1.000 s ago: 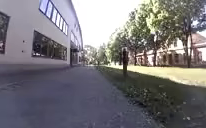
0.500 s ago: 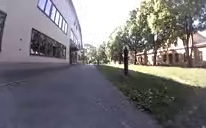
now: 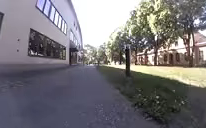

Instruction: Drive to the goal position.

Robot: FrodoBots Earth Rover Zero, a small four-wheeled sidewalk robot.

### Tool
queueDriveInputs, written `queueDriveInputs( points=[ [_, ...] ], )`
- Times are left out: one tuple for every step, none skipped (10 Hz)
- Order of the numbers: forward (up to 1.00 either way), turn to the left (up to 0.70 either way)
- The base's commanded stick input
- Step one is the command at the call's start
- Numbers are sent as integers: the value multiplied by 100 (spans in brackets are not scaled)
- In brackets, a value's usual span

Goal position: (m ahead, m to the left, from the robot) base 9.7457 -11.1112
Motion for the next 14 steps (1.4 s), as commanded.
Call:
queueDriveInputs(
  points=[
    [45, 17],
    [45, 27],
    [45, 27],
    [45, 27],
    [45, 27],
    [45, 27],
    [45, 27],
    [45, 27],
    [45, 22],
    [45, 11],
    [45, 0],
    [45, 0],
    [45, 0],
    [45, 0]
  ],
)
